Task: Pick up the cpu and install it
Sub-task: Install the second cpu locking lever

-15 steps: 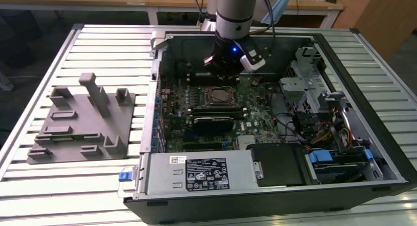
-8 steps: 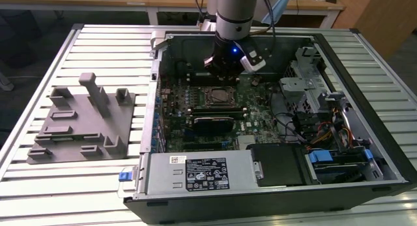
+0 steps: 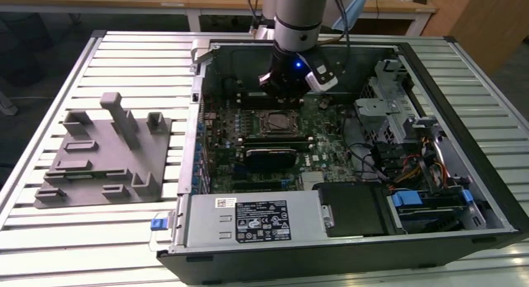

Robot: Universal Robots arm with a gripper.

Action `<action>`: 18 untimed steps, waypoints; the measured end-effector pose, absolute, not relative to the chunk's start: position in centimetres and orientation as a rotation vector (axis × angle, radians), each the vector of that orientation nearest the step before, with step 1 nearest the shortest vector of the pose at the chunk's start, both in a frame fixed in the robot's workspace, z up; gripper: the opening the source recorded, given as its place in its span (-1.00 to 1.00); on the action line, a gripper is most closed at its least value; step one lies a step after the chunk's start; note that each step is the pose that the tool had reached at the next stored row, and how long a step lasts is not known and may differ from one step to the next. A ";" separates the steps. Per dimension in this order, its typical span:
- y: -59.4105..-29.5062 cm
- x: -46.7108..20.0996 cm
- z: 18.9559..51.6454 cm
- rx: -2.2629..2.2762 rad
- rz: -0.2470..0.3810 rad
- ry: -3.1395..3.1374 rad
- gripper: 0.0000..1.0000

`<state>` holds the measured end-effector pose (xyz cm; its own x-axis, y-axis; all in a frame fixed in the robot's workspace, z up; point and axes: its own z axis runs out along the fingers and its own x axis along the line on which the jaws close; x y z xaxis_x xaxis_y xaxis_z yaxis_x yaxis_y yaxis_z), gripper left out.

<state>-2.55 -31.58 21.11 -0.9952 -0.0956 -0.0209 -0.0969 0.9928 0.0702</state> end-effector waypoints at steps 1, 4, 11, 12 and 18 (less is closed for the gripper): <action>-31.6 -2.5 21.4 -0.151 0.114 3.118 -0.79; -31.6 -2.5 22.4 -0.151 0.116 3.118 -0.79; -31.7 -2.5 23.5 -0.151 0.117 3.121 -0.79; -31.8 -2.5 23.5 -0.151 0.117 3.123 -0.79; -33.0 -2.5 23.5 -0.151 0.118 3.124 -0.79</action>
<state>-2.54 -32.98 23.47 -0.9953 -0.0957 -0.0152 -0.0965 0.9925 0.0745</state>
